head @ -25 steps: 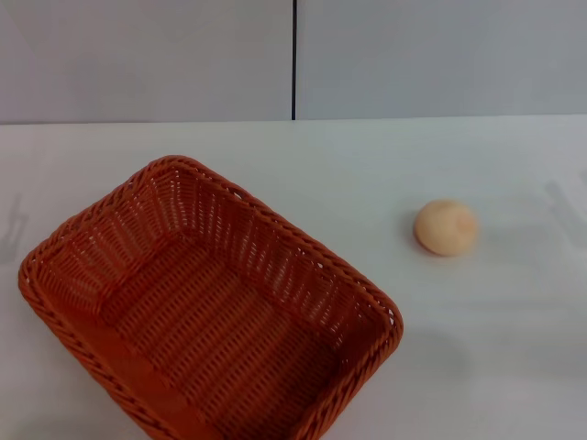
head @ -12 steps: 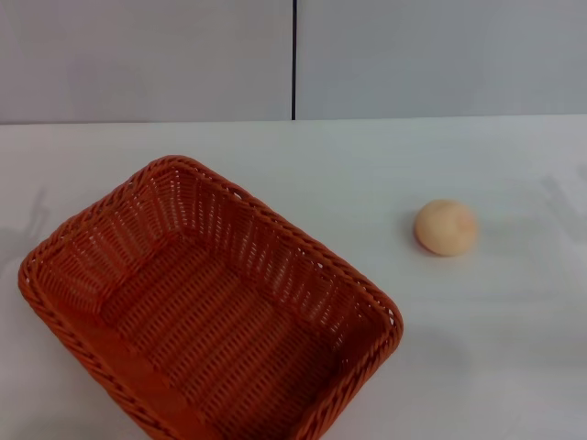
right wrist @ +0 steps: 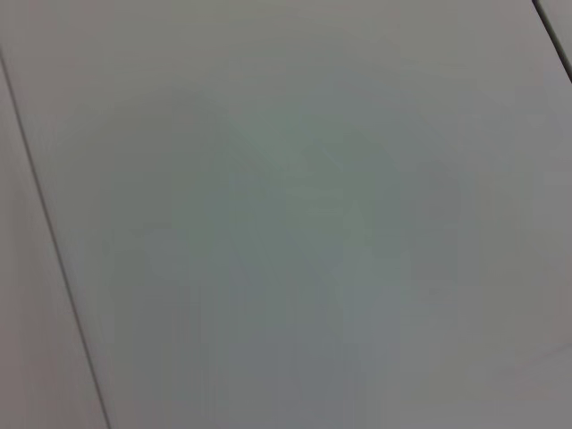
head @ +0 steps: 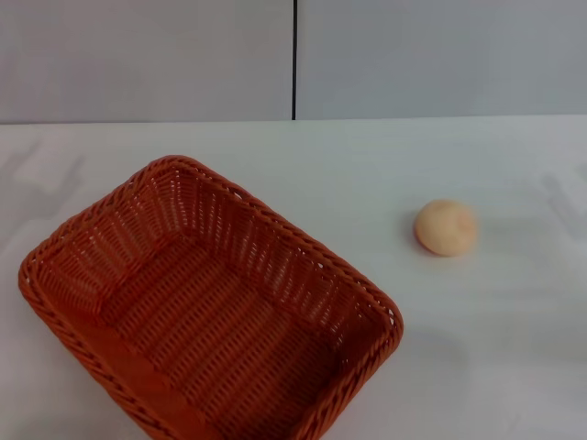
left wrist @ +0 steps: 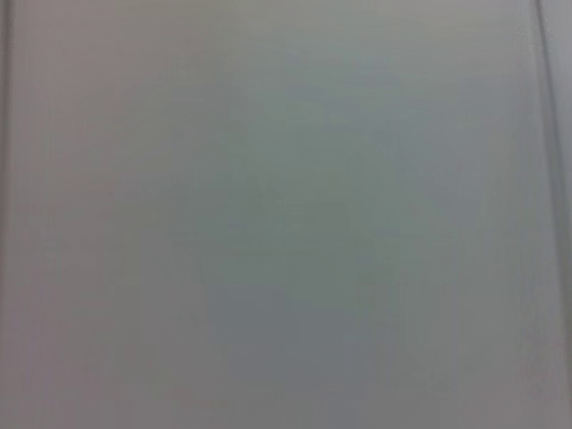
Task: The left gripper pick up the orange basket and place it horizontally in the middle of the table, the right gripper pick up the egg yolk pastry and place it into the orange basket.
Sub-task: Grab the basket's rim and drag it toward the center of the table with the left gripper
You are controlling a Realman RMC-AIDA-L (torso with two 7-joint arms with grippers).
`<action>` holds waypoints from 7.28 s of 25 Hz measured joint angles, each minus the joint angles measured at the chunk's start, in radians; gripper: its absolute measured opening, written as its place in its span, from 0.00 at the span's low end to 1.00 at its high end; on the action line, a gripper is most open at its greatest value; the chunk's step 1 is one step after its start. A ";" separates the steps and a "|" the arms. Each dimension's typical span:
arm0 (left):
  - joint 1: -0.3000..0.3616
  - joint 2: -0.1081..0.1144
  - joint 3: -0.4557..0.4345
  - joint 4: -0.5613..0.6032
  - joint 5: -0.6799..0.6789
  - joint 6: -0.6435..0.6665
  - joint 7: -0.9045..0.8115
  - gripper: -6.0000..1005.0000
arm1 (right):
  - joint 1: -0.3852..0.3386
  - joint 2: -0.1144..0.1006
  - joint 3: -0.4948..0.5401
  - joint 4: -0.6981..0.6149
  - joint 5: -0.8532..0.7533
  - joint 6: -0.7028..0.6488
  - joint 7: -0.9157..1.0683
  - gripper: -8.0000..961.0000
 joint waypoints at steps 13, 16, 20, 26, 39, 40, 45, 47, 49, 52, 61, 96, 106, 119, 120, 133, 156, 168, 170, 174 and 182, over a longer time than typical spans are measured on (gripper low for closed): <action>-0.142 0.050 0.040 -0.704 0.696 -0.040 -0.802 0.71 | 0.015 0.000 0.003 0.000 0.001 -0.040 -0.001 0.68; -0.185 0.054 0.042 -0.822 0.886 -0.089 -0.925 0.71 | 0.015 0.000 0.003 0.000 0.001 -0.042 -0.001 0.68; -0.265 0.049 0.048 -0.970 1.171 -0.226 -1.066 0.71 | 0.020 0.001 0.004 0.001 0.008 -0.058 -0.002 0.68; -0.350 0.016 0.076 -1.057 1.417 -0.430 -1.143 0.71 | 0.041 0.001 0.004 0.016 0.014 -0.072 -0.011 0.68; -0.357 -0.012 0.196 -1.116 1.491 -0.571 -1.322 0.70 | 0.051 0.001 0.002 0.018 0.014 -0.086 -0.012 0.68; -0.357 -0.013 0.202 -1.116 1.490 -0.576 -1.329 0.70 | 0.051 0.001 0.002 0.018 0.014 -0.086 -0.012 0.68; -0.348 -0.016 0.256 -1.114 1.484 -0.599 -1.376 0.70 | 0.045 0.001 0.002 0.020 0.014 -0.085 -0.012 0.68; -0.344 -0.018 0.269 -1.114 1.476 -0.599 -1.387 0.70 | 0.045 0.001 0.000 0.021 0.014 -0.086 -0.013 0.68; -0.334 -0.020 0.303 -1.112 1.434 -0.583 -1.419 0.70 | 0.045 0.001 -0.003 0.023 0.012 -0.087 -0.018 0.68; -0.322 -0.020 0.332 -1.105 1.394 -0.553 -1.443 0.70 | 0.043 0.001 -0.003 0.025 0.010 -0.088 -0.022 0.68; -0.274 -0.021 0.492 -1.080 1.388 -0.398 -1.481 0.70 | 0.021 0.001 0.003 0.025 0.009 -0.083 -0.022 0.68; -0.345 -0.014 0.647 -0.862 1.648 -0.148 -1.477 0.69 | 0.027 0.001 0.003 0.025 0.013 -0.108 -0.023 0.68; -0.411 -0.015 0.657 -0.830 1.691 -0.282 -1.504 0.69 | 0.041 0.001 0.003 0.030 0.016 -0.111 -0.022 0.68; -0.418 -0.012 0.698 -0.777 1.694 -0.227 -1.594 0.69 | 0.043 0.001 0.001 0.039 0.016 -0.123 -0.025 0.68; -0.418 -0.012 0.698 -0.777 1.694 -0.227 -1.594 0.65 | 0.042 0.001 0.000 0.041 0.016 -0.123 -0.025 0.68; -0.442 -0.012 0.646 -0.714 1.693 -0.198 -1.626 0.25 | 0.054 0.001 0.003 0.049 0.016 -0.125 -0.026 0.68; -0.572 -0.008 0.476 -0.541 1.694 -0.287 -1.922 0.17 | 0.078 -0.001 0.007 0.086 0.107 -0.163 -0.017 0.68; -0.633 -0.021 0.444 -0.512 1.685 -0.300 -2.184 0.15 | 0.082 -0.008 0.020 0.051 0.112 -0.177 0.008 0.68; -0.636 -0.023 0.437 -0.512 1.684 -0.297 -2.197 0.15 | 0.082 -0.009 0.022 0.048 0.112 -0.177 0.009 0.68; -0.647 -0.025 0.423 -0.496 1.682 -0.273 -2.250 0.15 | 0.080 -0.018 0.028 0.041 0.112 -0.178 0.012 0.68; -0.667 -0.023 0.420 -0.464 1.682 -0.244 -2.330 0.15 | 0.072 -0.041 0.033 0.042 0.112 -0.183 0.038 0.68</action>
